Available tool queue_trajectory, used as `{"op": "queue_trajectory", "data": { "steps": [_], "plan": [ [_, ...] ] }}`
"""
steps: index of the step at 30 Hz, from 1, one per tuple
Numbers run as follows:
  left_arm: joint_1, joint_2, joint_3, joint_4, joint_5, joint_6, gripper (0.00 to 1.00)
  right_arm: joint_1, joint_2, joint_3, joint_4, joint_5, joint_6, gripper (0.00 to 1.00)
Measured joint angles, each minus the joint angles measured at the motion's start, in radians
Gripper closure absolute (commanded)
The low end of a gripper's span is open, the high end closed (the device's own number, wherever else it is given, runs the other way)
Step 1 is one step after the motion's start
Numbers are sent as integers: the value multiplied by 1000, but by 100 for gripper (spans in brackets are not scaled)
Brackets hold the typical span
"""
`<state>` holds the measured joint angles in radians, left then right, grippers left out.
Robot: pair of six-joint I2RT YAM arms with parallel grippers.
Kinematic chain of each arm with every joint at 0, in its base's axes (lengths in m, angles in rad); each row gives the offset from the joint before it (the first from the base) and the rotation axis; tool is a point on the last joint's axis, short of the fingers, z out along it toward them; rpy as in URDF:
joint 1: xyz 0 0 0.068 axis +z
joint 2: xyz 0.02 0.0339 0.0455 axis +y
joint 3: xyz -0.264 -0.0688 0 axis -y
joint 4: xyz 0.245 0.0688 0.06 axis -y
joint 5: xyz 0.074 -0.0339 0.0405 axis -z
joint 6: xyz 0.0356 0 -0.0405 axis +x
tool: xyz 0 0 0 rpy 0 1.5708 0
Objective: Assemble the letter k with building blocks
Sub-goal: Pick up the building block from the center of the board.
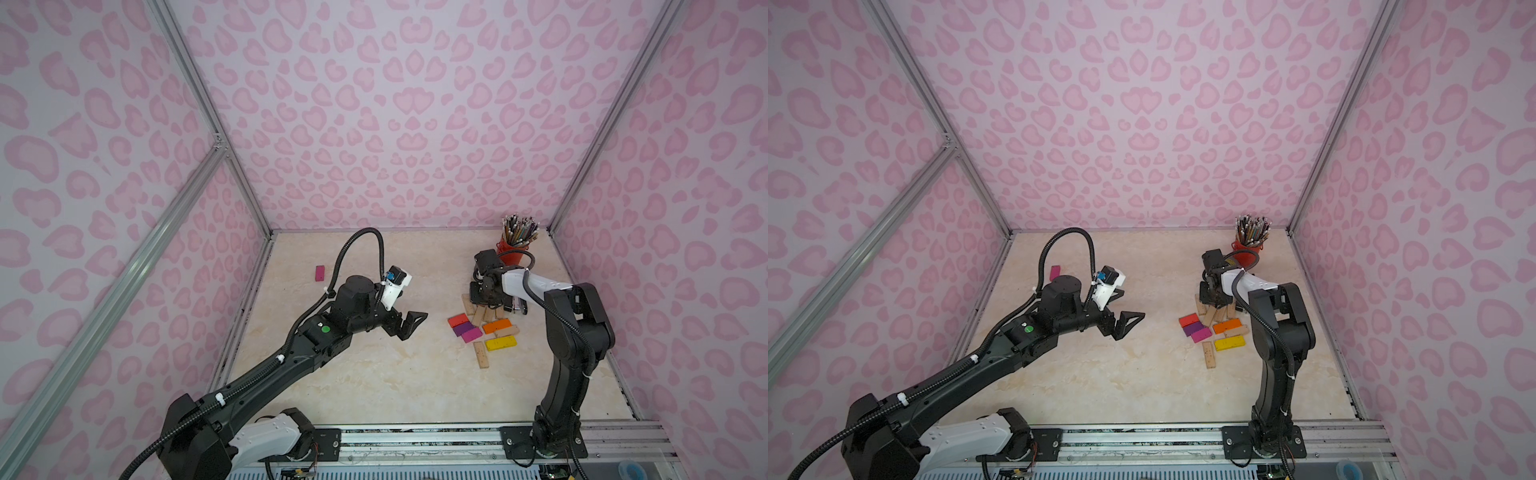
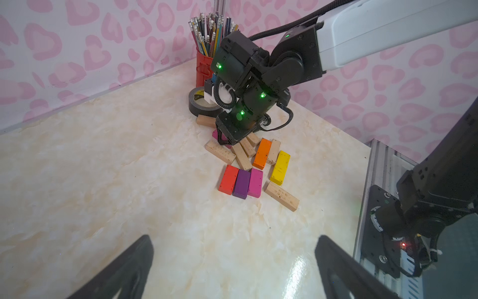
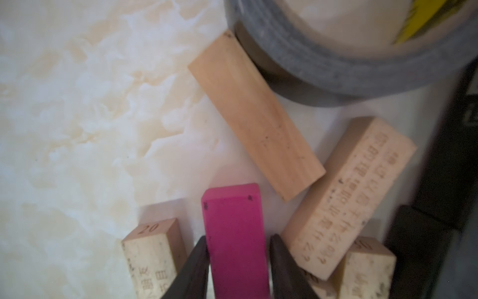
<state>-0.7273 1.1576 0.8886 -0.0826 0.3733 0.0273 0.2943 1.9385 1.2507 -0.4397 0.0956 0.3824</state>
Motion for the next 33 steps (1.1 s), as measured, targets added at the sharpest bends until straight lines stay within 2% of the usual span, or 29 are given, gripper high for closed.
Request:
{"op": "queue_trajectory", "data": {
  "steps": [8, 14, 19, 27, 33],
  "plan": [
    [6, 0, -1, 0, -10, -2, 1, 0, -3, -4, 19, -16, 2, 73],
    [30, -14, -29, 4, -11, -13, 1, 0, -90, -35, 20, -38, 24, 75],
    [92, -19, -38, 8, -31, -55, 2, 26, -181, -56, 58, -92, 90, 75],
    [268, -42, -83, 32, -99, -177, 6, 213, -187, -58, 161, -148, 260, 76],
    [430, -64, -137, -2, -172, -313, 8, 406, 18, 74, 257, -160, 405, 76]
  ]
}}
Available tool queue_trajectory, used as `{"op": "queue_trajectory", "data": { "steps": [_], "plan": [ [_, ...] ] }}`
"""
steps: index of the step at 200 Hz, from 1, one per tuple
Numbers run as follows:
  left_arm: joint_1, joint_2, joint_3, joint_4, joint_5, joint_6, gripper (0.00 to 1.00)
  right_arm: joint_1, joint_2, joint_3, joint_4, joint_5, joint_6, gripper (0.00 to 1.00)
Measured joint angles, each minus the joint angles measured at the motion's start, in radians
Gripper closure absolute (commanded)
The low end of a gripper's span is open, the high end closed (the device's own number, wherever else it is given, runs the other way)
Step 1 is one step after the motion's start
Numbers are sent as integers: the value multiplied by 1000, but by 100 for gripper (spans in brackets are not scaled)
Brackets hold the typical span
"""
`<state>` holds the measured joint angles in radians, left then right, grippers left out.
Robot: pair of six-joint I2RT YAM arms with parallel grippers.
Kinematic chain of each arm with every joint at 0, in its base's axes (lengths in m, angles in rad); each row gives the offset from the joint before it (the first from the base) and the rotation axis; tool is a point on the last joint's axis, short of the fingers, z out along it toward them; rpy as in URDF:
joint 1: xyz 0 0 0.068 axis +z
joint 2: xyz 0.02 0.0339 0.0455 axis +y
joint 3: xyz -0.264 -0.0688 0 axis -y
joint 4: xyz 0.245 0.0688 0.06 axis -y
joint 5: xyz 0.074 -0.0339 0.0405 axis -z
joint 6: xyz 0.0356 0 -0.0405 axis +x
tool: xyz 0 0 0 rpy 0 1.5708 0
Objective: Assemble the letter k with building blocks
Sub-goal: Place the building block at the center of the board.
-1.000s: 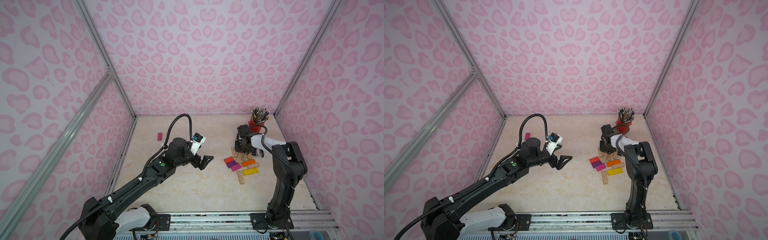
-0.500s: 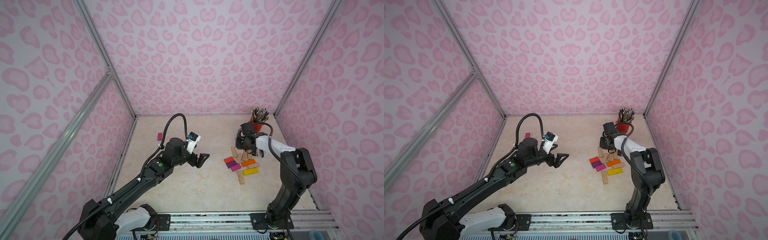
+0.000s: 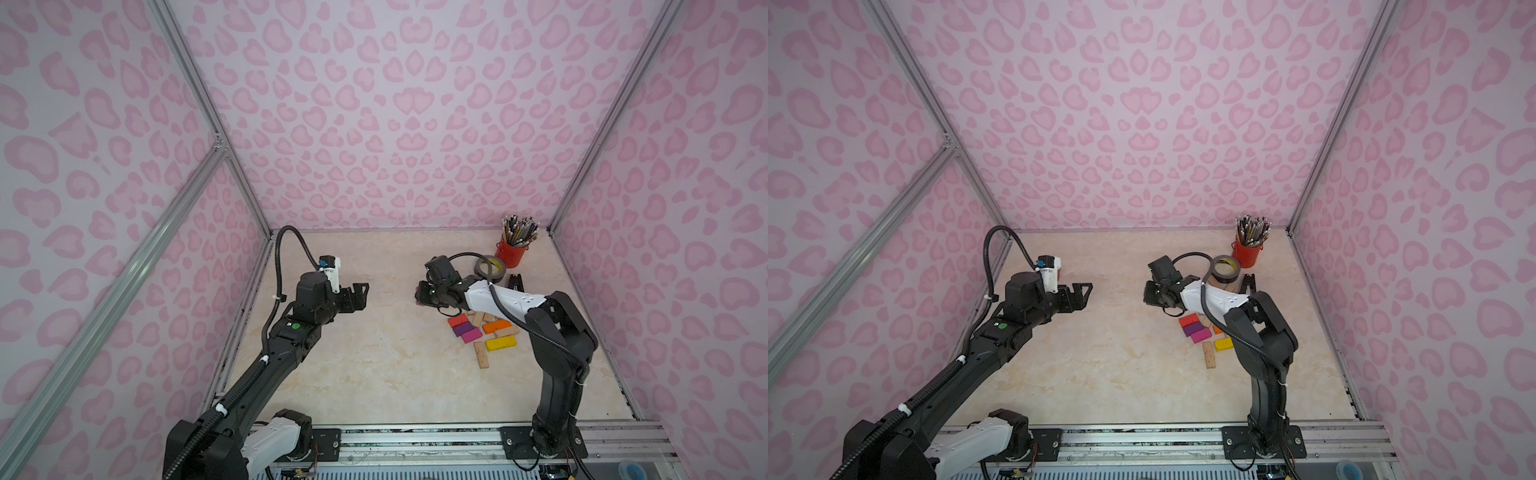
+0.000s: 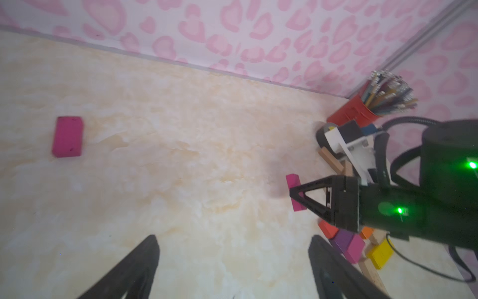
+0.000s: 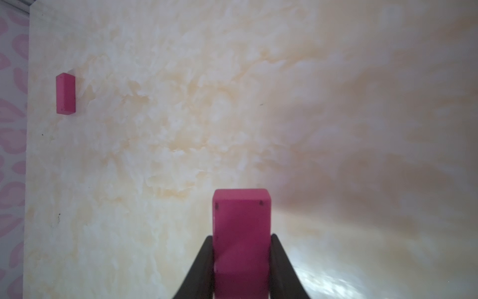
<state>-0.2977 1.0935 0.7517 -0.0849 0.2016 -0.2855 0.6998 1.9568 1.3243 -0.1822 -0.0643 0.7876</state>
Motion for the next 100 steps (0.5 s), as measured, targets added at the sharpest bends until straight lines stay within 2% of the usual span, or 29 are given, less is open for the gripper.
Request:
{"op": "queue_trajectory", "data": {
  "steps": [53, 77, 100],
  "plan": [
    [44, -4, -24, -89, -111, -70, 8, 119, 266, 258, 35, -22, 117, 76],
    [56, -2, -34, -115, -138, -87, 9, 148, 346, 352, 60, -23, 149, 76],
    [64, 11, -34, -130, -154, -90, 10, 159, 391, 405, 85, -21, 170, 71]
  ]
}}
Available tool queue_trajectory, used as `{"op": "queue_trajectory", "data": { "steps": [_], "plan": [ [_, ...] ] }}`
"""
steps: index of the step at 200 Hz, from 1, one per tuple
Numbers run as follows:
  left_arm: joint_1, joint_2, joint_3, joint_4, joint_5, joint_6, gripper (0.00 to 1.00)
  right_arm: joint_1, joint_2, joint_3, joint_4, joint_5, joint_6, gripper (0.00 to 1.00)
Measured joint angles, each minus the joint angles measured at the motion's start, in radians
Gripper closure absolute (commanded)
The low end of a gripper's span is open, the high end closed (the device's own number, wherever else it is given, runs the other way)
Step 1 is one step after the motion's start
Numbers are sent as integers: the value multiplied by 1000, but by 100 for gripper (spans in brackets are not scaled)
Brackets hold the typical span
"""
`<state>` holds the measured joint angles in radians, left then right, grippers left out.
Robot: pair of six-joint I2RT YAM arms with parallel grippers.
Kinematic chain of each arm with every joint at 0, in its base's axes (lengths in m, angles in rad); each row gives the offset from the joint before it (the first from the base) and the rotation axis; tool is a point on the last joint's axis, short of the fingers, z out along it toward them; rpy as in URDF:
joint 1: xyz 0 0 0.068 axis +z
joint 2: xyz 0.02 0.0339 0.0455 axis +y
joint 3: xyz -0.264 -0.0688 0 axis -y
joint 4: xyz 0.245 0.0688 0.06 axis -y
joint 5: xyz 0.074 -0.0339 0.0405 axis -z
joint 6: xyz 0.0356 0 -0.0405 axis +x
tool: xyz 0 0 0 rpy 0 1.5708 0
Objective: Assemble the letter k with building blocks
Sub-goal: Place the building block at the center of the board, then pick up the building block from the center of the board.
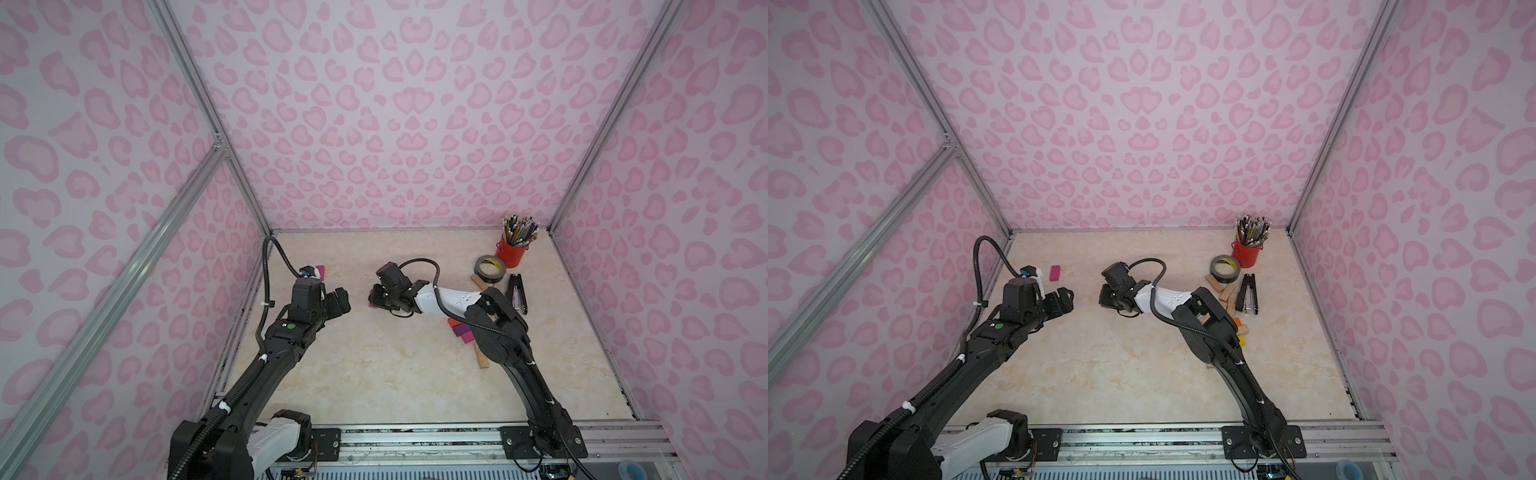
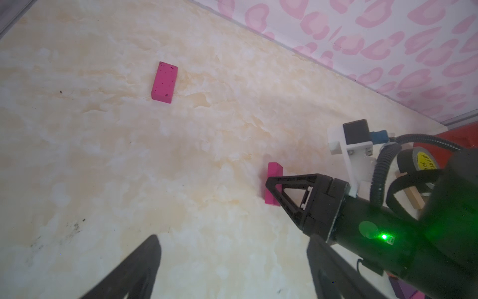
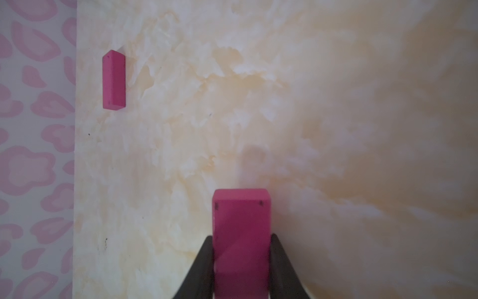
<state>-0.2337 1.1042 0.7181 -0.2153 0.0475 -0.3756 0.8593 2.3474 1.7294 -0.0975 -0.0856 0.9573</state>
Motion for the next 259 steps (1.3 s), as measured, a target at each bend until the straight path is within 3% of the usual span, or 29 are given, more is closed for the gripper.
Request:
{"op": "queue_trajectory", "data": {
  "steps": [31, 85, 132, 156, 209, 259],
  "plan": [
    [1, 13, 2, -11, -2, 0, 10, 5, 12, 9, 11, 7, 20, 61],
    [2, 66, 16, -19, -2, -15, 13, 5, 7, 9, 12, -1, 23, 59],
    [-24, 153, 76, -25, -10, -23, 28, -2, -69, -37, -53, -16, 19, 57],
    [-61, 212, 116, -25, -27, -21, 38, -10, -187, -120, -61, -14, -16, 55],
    [-142, 439, 288, -64, -89, 9, 40, -12, -576, -467, 6, 35, -148, 53],
    [-146, 662, 460, -141, -111, 47, 41, -2, -879, -701, 40, 98, -306, 33]
  ]
}}
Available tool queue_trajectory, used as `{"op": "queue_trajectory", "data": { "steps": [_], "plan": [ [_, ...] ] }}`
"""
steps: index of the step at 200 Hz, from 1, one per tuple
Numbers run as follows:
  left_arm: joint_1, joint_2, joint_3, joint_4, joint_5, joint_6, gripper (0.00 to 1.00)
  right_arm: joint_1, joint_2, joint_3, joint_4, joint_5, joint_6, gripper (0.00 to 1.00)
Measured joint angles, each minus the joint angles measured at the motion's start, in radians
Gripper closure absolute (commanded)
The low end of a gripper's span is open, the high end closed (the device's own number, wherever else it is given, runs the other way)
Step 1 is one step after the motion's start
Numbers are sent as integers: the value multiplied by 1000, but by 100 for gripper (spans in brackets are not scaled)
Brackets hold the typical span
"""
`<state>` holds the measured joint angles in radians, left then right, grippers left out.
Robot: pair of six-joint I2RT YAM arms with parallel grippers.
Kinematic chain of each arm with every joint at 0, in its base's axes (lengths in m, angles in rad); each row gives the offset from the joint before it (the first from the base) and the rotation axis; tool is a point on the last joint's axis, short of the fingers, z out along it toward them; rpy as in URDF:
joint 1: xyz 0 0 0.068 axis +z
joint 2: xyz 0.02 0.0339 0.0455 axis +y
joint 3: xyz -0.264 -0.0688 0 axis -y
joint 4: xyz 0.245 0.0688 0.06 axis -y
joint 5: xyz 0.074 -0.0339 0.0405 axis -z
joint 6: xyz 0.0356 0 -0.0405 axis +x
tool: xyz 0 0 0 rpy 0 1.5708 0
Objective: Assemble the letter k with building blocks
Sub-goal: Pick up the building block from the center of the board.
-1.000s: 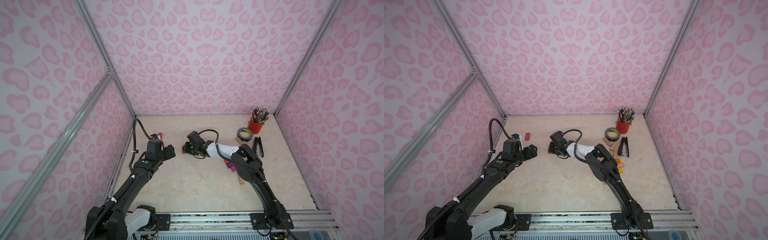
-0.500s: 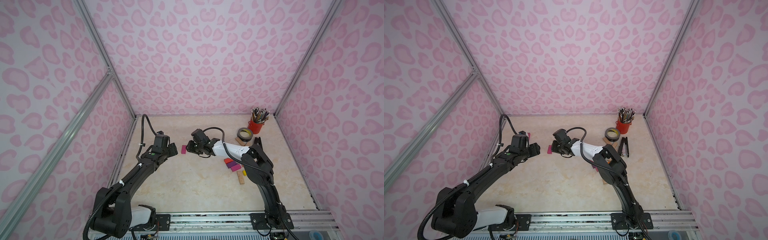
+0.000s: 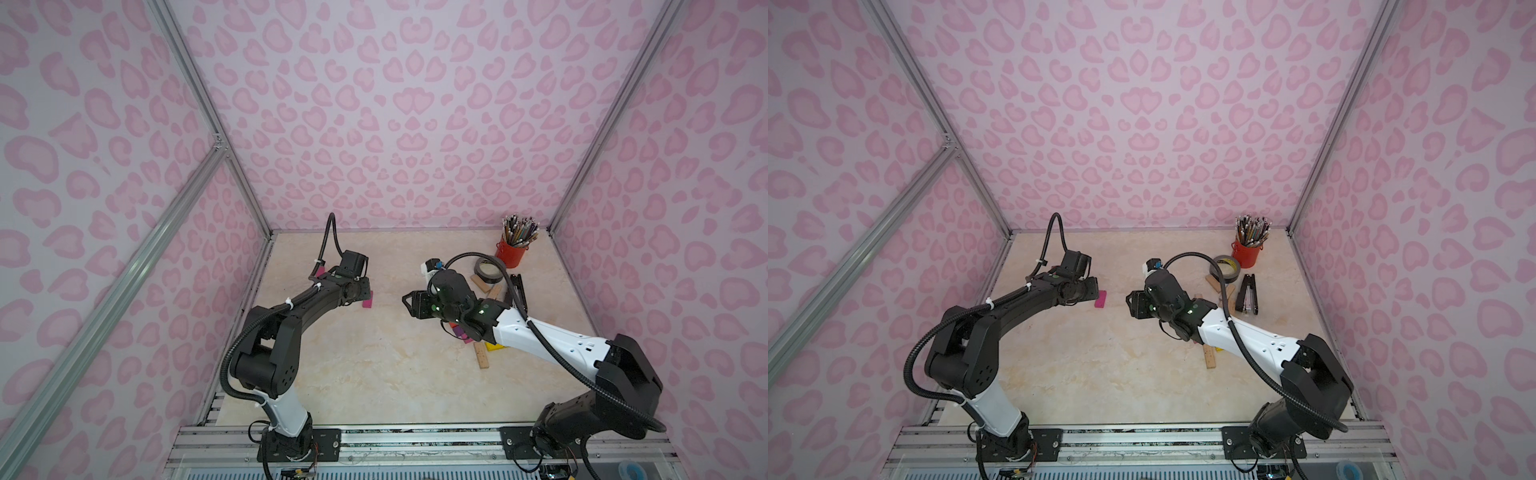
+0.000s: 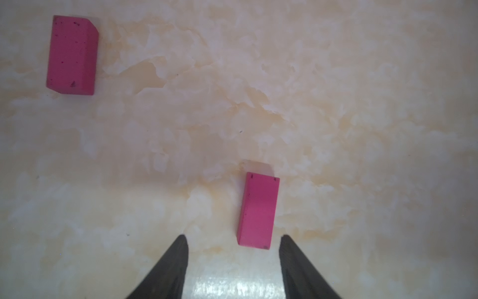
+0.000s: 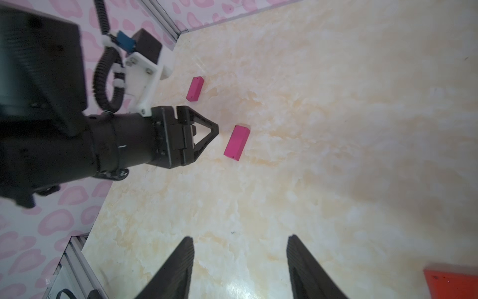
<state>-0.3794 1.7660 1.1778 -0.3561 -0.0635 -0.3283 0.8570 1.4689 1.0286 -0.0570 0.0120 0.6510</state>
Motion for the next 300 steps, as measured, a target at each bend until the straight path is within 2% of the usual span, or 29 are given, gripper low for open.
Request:
{"op": "queue_trajectory", "data": {
  "steps": [17, 43, 123, 150, 169, 201, 243, 261, 277, 300],
  "plan": [
    [-2, 51, 44, -26, -4, 18, 41, -1, -50, -46, 4, 6, -46, 24],
    [-14, 112, 101, -48, -6, 46, 41, -5, -83, -85, 7, 5, -83, 19],
    [-29, 233, 197, -93, 16, 87, 42, -30, -75, -83, 11, -20, -98, 16],
    [-31, 252, 210, -94, 20, 87, 53, -45, -68, -83, 10, -28, -98, 15],
    [-31, 259, 215, -99, 20, 93, 54, -54, -68, -83, 11, -34, -97, 15],
    [-31, 270, 231, -110, 20, 95, 63, -69, -67, -80, 10, -47, -93, 14],
    [-31, 291, 252, -139, 18, 104, 65, -85, -70, -74, 11, -66, -79, 14],
    [-31, 297, 262, -148, 14, 107, 73, -91, -82, -76, 11, -72, -77, 14],
    [-31, 299, 268, -155, 14, 113, 76, -97, -89, -77, 10, -72, -68, 14],
    [-29, 298, 277, -171, 11, 116, 78, -105, -104, -79, 11, -76, -68, 7]
  ]
}}
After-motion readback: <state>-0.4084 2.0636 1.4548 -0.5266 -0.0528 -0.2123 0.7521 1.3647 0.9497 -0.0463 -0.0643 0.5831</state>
